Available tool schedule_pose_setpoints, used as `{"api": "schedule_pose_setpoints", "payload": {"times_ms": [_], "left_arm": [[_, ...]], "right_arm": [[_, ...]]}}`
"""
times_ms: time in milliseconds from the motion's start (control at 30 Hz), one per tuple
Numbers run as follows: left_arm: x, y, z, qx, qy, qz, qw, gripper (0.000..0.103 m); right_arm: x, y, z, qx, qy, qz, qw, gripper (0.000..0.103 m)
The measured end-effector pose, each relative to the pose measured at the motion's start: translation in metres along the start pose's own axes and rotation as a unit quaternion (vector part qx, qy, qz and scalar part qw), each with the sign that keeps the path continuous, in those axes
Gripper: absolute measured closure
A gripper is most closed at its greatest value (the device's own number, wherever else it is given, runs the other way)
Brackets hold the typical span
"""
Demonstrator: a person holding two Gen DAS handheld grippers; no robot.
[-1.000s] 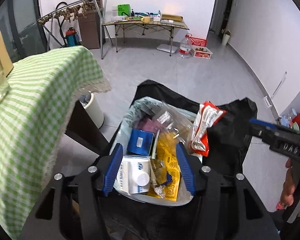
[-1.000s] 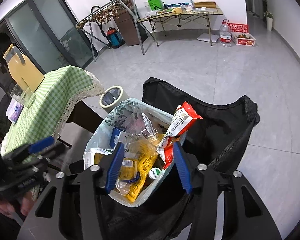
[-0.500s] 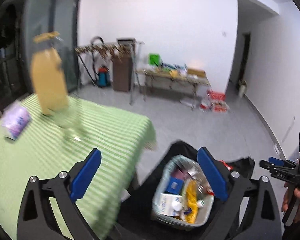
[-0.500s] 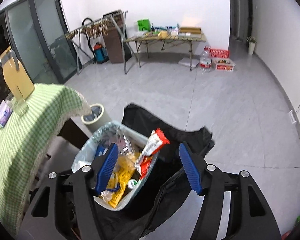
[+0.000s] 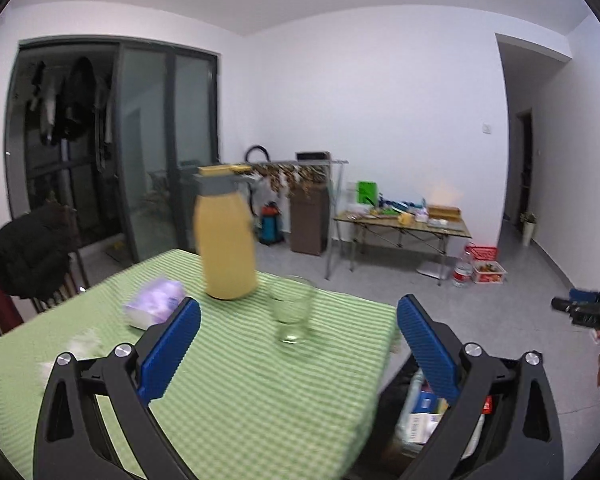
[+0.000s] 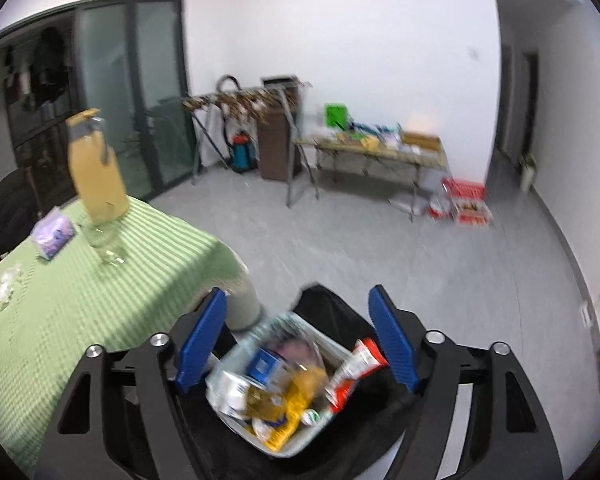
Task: Collect trash
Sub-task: 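Withdraw both tools from the bag back over the table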
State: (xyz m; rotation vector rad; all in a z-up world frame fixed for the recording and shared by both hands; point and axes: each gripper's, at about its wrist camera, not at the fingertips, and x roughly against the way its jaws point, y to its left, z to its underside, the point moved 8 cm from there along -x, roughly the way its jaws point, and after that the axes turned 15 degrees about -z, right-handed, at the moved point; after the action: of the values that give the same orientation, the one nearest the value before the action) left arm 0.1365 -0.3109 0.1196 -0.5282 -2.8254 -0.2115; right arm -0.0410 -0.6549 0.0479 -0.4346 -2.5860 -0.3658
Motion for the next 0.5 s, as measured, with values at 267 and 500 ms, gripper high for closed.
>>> {"api": "schedule_pose_setpoints", "payload": {"times_ms": [267, 500], "left_arm": [[-0.004, 0.11, 0.01, 0.015, 0.011, -0.081, 0.9965, 0.007], [-0.025, 0.231, 0.03, 0.02, 0.049, -0.174, 0.9832, 0.007]], "right_arm": [[0.0, 0.098, -0.046, 0.078, -0.042, -0.057, 0.994, 0.03], [-0.02, 0.197, -0.072, 0.149, -0.064, -0.129, 0.978, 0.027]]}}
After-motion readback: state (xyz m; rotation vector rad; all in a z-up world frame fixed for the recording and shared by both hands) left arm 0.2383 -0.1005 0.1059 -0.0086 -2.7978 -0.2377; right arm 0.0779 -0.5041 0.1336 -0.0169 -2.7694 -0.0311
